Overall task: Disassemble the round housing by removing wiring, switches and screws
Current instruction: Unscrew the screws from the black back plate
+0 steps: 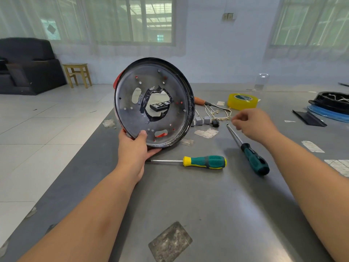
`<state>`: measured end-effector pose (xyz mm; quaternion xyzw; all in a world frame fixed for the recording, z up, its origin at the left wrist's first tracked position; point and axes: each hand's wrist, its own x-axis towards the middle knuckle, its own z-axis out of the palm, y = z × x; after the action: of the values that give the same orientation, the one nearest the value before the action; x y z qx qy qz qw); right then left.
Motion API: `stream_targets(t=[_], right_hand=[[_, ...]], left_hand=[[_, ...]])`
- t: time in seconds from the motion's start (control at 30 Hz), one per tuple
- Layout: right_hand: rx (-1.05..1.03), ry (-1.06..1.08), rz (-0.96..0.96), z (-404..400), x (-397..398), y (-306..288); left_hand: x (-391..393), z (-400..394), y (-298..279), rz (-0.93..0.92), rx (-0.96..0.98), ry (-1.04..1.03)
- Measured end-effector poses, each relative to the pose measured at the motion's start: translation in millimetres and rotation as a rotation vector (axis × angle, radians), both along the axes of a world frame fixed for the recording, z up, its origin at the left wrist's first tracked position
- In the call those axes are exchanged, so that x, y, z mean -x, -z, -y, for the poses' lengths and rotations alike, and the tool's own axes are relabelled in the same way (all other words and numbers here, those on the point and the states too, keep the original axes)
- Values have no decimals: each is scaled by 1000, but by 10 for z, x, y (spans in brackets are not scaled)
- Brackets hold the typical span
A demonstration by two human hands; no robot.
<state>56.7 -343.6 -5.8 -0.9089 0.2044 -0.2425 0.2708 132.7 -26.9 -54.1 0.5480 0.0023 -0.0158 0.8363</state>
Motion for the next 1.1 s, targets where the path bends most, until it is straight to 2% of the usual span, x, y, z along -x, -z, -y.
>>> stream_targets(t=[0.17,0.27,0.6,1.1], right_hand=[[-9,94,-112,598,-40,302],[-1,116,-75,743,-171,444],[-35,94,-54,851,-725,533],[-43,30,10,885,-629,560]], left_hand=[[-37,18,40,11,-18,-15],[-64,35,56,16,-51,-24],[-96,35,90,38,-61,-35],[-124,40,115,47,-79,-48]])
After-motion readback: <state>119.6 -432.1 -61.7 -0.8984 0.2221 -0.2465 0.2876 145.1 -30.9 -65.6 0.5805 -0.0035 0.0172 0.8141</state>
